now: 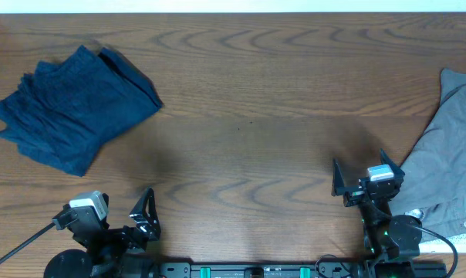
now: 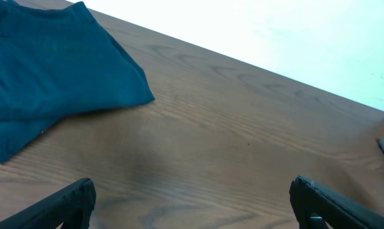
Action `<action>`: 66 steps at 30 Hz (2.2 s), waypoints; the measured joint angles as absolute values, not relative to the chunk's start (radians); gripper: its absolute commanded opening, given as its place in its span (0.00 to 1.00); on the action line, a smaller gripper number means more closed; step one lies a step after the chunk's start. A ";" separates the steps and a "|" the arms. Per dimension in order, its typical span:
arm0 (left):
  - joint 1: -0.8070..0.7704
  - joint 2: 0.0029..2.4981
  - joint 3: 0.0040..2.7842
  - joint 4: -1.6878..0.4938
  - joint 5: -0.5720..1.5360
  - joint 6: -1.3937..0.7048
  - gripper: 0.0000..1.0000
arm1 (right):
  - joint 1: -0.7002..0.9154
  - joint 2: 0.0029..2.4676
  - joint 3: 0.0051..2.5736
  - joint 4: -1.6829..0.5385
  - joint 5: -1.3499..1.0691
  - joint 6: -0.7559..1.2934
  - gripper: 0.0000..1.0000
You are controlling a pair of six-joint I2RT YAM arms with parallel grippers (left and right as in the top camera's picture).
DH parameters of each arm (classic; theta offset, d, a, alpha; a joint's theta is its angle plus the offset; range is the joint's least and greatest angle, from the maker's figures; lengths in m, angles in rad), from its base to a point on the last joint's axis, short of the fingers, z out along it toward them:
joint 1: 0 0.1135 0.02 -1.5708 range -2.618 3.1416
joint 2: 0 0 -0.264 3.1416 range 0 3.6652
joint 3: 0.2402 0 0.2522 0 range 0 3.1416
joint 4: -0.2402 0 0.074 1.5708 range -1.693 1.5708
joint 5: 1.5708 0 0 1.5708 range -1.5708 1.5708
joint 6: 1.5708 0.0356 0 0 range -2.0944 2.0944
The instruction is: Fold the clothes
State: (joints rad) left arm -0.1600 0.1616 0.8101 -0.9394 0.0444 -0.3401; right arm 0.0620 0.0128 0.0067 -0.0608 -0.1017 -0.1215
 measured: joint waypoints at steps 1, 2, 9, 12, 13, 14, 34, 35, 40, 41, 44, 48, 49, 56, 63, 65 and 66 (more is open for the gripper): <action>-0.160 0.162 0.810 -0.940 0.044 -0.340 0.98 | 0.062 0.013 0.007 -0.061 -0.102 -0.122 0.99; -0.160 0.162 0.810 -0.940 0.044 -0.340 0.98 | 0.062 0.013 0.007 -0.061 -0.102 -0.122 0.99; -0.160 0.162 0.810 -0.950 0.033 -0.330 0.98 | 0.062 0.013 0.007 -0.061 -0.102 -0.122 0.99; -0.160 0.161 0.788 -0.954 0.000 -0.313 0.98 | 0.062 0.013 0.007 -0.061 -0.101 -0.122 0.99; -0.160 0.161 0.767 -0.951 -0.009 -0.311 0.98 | 0.062 0.013 0.007 -0.061 -0.102 -0.122 0.99; -0.160 0.160 0.733 -0.938 -0.024 -0.309 0.98 | 0.062 0.013 0.007 -0.061 -0.102 -0.122 0.99; -0.066 0.009 0.079 -0.046 -0.082 -0.129 0.98 | 0.062 0.013 0.007 -0.062 -0.102 -0.122 0.99; -0.059 0.009 0.053 -0.017 -0.082 -0.122 0.98 | 0.062 0.013 0.007 -0.062 -0.102 -0.122 0.99; -0.035 0.011 0.017 -0.006 -0.083 -0.103 0.98 | 0.062 0.013 0.007 -0.061 -0.102 -0.122 0.99; -0.033 0.011 0.017 -0.010 -0.082 -0.102 0.98 | 0.062 0.013 0.007 -0.061 -0.102 -0.122 0.99; -0.033 0.011 0.019 -0.018 -0.082 -0.100 0.98 | 0.062 0.013 0.007 -0.061 -0.102 -0.122 0.99; -0.033 0.011 0.020 -0.019 -0.082 -0.099 0.98 | 0.062 0.013 0.007 -0.061 -0.102 -0.122 0.99; -0.033 0.011 0.020 -0.019 -0.082 -0.099 0.98 | 0.062 0.013 0.007 -0.061 -0.102 -0.122 0.99; -0.033 0.011 0.020 -0.019 -0.082 -0.099 0.98 | 0.062 0.013 0.007 -0.061 -0.102 -0.122 0.99; -0.033 0.011 0.020 -0.019 -0.082 -0.099 0.98 | 0.062 0.013 0.007 -0.061 -0.102 -0.122 0.99; -0.033 0.011 0.020 -0.019 -0.082 -0.099 0.98 | 0.062 0.013 0.007 -0.061 -0.102 -0.122 0.99; -0.033 0.011 0.020 -0.019 -0.082 -0.099 0.98 | 0.062 0.013 0.007 -0.061 -0.102 -0.122 0.99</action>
State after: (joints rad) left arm -0.0334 0.0109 0.0200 -0.0193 -0.0818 -0.0994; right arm 0.0620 0.0132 0.0067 -0.0612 -0.1017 -0.1219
